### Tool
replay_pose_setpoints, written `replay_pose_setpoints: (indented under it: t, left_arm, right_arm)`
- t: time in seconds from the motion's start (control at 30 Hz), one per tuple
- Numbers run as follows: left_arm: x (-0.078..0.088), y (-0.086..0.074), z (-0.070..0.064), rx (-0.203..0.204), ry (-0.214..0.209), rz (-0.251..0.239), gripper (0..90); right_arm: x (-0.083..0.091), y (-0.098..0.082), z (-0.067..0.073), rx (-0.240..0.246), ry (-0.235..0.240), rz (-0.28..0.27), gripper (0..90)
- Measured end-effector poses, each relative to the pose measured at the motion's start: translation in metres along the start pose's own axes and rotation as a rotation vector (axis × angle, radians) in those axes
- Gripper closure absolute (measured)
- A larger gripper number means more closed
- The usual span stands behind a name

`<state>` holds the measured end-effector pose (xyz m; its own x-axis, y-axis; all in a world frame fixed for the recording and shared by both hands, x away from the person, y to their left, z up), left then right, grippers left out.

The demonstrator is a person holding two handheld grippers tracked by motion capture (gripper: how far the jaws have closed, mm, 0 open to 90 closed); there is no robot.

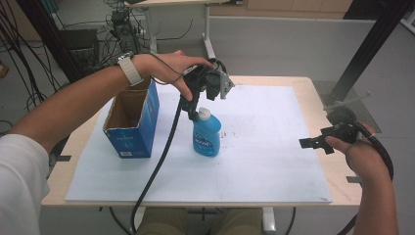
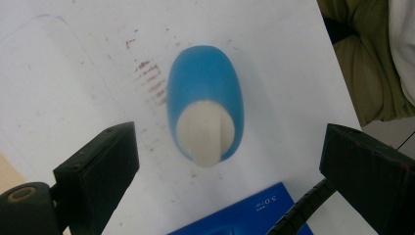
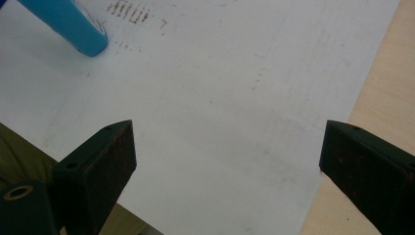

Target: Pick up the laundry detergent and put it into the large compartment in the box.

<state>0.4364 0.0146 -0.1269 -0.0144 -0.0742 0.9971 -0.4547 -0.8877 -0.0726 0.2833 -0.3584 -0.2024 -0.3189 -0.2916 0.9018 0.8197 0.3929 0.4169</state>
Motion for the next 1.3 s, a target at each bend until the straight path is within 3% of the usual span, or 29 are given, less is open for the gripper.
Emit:
replay_pose_setpoints:
  t: [0.4,1.3]
  left_arm:
    - [-0.0018,0.0031,0.0018,-0.014,0.003,0.008,8.1]
    - [-0.0032,0.0038,0.0027,0.003,0.004,0.006,8.5]
  right_arm:
    - [0.0006,-0.0005,0.0003,-0.003,-0.002,0.001,6.5]
    - [-0.0037,-0.0005,-0.0031,-0.009,0.003,0.002,6.5]
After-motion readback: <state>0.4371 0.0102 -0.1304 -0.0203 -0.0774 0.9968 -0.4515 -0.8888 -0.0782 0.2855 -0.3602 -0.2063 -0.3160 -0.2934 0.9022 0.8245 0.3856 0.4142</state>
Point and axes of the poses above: each handheld gripper's, and its own axes: x roughly backward along the jaws, y roughly out of its top, z roughly to its left, the point moved 6 cm from there along -x, roughly forward along the jaws, and after that the axes turned 8 degrees about z, right-handed, at the moved point
